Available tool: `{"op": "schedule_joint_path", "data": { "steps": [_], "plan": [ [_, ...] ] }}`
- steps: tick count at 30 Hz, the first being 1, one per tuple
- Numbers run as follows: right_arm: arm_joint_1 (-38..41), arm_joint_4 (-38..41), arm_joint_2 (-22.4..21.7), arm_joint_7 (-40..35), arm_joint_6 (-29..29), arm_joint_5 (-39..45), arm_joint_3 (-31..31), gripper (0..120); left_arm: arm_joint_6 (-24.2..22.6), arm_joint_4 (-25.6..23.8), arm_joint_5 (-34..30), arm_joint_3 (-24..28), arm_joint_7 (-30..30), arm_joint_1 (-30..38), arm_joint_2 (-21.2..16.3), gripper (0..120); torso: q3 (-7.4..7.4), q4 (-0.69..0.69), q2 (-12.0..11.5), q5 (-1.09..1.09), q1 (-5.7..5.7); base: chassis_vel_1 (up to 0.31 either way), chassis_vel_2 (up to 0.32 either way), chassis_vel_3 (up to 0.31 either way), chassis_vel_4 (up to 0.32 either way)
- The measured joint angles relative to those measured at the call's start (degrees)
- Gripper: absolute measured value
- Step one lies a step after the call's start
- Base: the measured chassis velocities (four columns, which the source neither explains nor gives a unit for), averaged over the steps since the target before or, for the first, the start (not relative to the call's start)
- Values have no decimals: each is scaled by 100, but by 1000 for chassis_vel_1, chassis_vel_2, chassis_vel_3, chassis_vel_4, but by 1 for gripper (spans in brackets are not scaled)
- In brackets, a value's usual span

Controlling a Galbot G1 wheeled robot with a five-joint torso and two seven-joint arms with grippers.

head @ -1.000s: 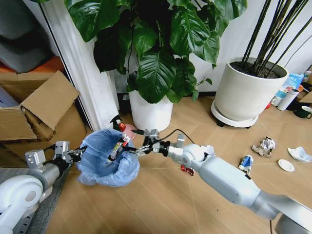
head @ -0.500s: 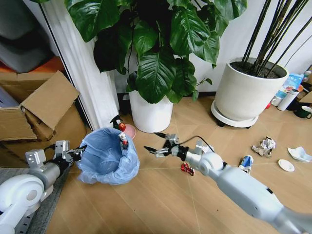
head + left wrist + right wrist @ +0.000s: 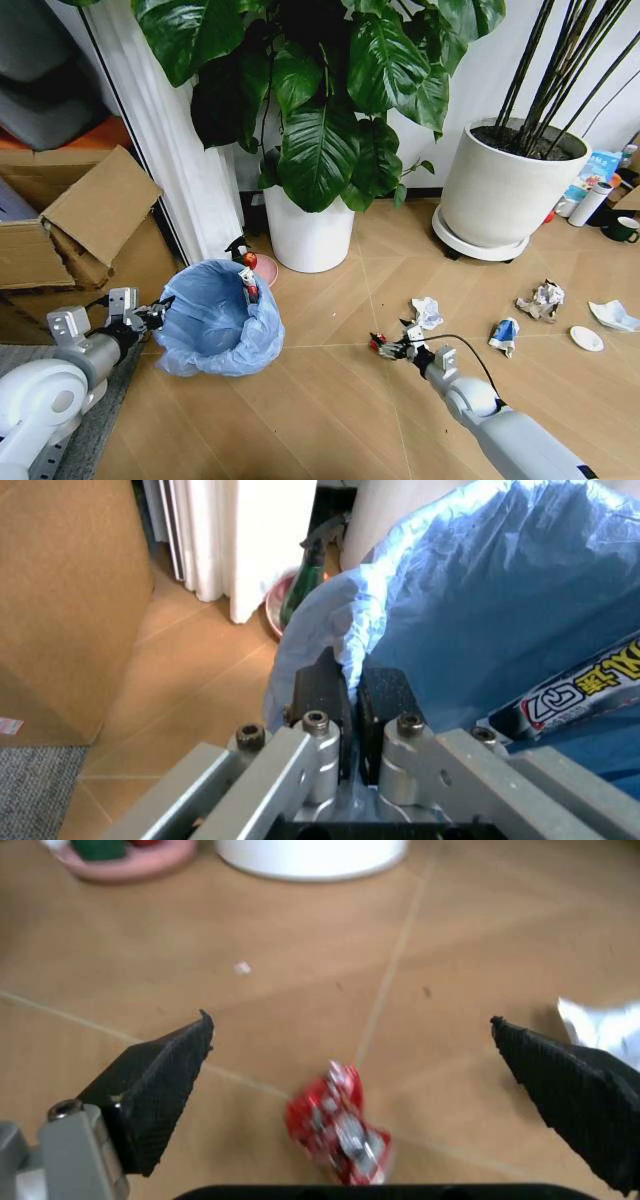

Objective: Pick up the trash bin and place the garbage on the floor into it.

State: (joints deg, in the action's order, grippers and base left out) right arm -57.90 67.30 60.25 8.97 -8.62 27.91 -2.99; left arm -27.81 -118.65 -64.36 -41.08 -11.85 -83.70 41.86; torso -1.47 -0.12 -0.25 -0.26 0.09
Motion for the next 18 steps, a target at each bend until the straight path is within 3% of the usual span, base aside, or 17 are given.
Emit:
{"op": "schedule_joint_path", "data": {
  "steps": [15,18],
  "plan": [
    [429,-1035,584,-114,-12,-18,236,100,0,-33,2,-10,-19,-25,18,0,-1,1,0,0,0,0,0,0,0],
    [568,-1291,697,-169,39,-11,310,93,0,-20,0,-21,-20,-27,17,0,-1,1,0,0,0,0,0,0,0]
  ]
}}
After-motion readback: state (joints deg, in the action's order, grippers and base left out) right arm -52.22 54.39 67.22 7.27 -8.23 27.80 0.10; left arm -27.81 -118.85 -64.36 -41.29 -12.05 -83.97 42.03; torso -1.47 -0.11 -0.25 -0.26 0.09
